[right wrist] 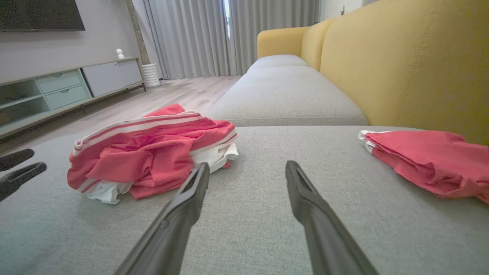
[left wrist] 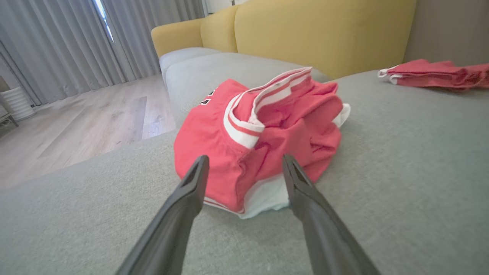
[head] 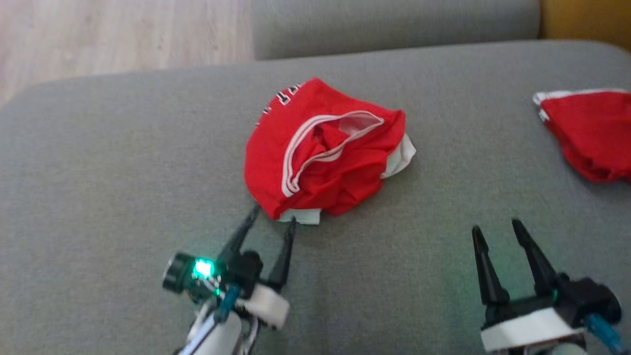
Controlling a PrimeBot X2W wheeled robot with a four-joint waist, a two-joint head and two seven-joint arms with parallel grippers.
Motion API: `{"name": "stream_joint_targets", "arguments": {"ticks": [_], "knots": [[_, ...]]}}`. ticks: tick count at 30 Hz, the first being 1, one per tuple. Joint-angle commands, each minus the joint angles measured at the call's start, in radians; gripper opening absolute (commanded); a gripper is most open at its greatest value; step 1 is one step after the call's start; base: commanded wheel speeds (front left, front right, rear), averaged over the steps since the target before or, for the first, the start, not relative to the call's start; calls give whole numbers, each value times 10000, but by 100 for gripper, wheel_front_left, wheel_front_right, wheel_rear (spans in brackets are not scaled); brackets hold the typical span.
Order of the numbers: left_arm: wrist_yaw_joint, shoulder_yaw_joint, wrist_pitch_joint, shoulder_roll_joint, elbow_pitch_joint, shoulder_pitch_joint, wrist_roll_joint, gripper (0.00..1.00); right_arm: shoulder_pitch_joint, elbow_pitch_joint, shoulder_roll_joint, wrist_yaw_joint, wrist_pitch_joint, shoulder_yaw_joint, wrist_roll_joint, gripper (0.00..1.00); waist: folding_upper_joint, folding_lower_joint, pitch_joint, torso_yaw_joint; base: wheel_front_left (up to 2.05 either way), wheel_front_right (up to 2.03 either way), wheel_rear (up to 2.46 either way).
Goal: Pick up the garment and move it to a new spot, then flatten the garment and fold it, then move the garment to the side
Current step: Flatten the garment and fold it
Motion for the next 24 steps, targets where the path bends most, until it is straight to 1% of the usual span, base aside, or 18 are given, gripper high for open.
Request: {"name": "stream_joint_targets", "arguments": {"ticks": [1, 6, 10, 11, 13, 15, 16, 18, 19, 20, 23, 24], "knots": [[119, 223, -80, -9, -146, -556, -89, 100, -454, -371, -214, 65, -107, 267, 87, 100, 0, -4, 339, -285, 0, 0, 0], [319, 82, -80, -11, 575, -1437, -430, 100, -790, -354, -299, 65, -107, 365, 114, 100, 0, -4, 736, -601, 0, 0, 0], [252, 166, -80, -11, 1095, -1799, -404, 100, -908, -293, -290, 65, -107, 394, 133, 100, 0, -4, 839, -806, 0, 0, 0], [233, 220, -80, -2, 1230, -1878, -408, 78, -932, -278, -276, 65, -107, 410, 138, 100, 0, -4, 841, -866, 0, 0, 0], [210, 327, -80, 26, 1311, -2052, -375, 0, -970, -249, -241, 65, -107, 434, 148, 100, 0, -4, 807, -980, 0, 0, 0], [67, 377, -80, 30, 1269, -2189, -380, 0, -961, -202, -177, 65, -107, 384, 181, 100, 0, -4, 738, -1059, 0, 0, 0], [-171, 354, -80, 23, 1218, -2238, -486, 0, -934, -173, -138, 65, -107, 366, 229, 100, 0, -4, 693, -1080, 0, 0, 0], [-835, 261, -80, 3, 1116, -2349, -936, 0, -864, -116, -125, 65, -107, 438, 270, 100, 0, -4, 598, -1128, 0, 0, 0], [-1164, 110, -80, -2, 1034, -2461, -1219, 0, -848, -81, -134, 65, -107, 488, 240, 100, 0, -4, 537, -1183, 0, 0, 0], [-1398, -131, -80, -5, 918, -2630, -1449, 0, -834, -39, -125, 65, -107, 549, 247, 100, 0, -4, 475, -1240, 0, 0, 0], [-1731, -902, -80, -8, 516, -3350, -2241, 0, -827, 36, -70, 65, -107, 661, 245, 100, 0, -4, 261, -1461, 0, 0, 0], [-1832, -1123, -80, -9, 336, -3606, -2663, 0, -823, 65, -34, 65, -107, 712, 267, 100, 0, -4, 180, -1563, 0, 0, 0]]}}
